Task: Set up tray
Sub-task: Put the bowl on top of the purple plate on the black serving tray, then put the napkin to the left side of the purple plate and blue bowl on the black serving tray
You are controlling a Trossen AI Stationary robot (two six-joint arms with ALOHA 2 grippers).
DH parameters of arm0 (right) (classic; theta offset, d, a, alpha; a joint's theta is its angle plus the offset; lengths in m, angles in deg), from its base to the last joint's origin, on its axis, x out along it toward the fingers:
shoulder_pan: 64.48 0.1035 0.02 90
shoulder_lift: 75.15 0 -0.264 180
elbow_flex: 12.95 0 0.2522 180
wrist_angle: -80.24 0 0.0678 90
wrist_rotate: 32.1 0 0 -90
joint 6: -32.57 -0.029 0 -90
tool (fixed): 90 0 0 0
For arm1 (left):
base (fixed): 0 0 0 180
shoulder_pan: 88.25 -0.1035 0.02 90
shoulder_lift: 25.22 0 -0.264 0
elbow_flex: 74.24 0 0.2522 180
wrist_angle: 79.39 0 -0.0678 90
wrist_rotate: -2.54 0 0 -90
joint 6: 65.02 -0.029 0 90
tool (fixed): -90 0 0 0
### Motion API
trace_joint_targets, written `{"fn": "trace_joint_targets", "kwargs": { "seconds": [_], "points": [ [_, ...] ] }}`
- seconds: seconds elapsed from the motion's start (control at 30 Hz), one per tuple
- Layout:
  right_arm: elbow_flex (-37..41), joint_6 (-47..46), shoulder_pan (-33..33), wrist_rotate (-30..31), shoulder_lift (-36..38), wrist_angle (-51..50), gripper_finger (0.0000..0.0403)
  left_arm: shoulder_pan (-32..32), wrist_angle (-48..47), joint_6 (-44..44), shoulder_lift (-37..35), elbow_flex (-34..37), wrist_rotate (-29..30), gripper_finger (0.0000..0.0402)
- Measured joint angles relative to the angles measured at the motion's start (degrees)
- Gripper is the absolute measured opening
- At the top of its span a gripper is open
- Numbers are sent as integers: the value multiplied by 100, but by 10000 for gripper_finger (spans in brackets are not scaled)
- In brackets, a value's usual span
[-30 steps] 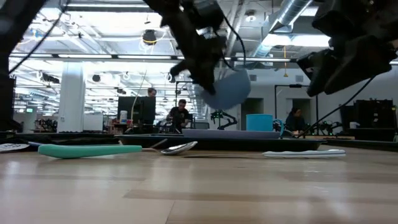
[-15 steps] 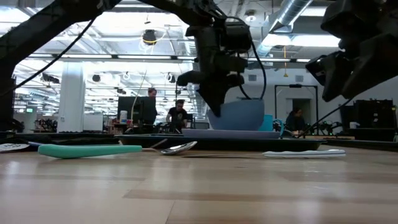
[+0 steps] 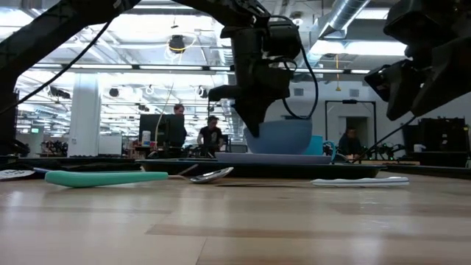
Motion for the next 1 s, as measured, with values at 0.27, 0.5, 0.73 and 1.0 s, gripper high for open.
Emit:
{"fn": "trace_joint_targets", "kwargs": {
  "seconds": [0.27, 0.5, 0.73, 1.0],
  "points": [
    [2, 0, 0, 2, 0, 0, 131, 18, -28, -30, 0, 0, -1, 24],
    [2, -2, 0, 7, 0, 0, 131, 16, -20, 43, 0, 2, 197, 64],
    [2, -2, 0, 7, 0, 1, 131, 25, -161, 218, 0, 4, 653, 115],
    [2, -46, 0, 5, 0, 0, 131, 121, -1213, 829, 0, -236, 1801, 159]
  ]
}}
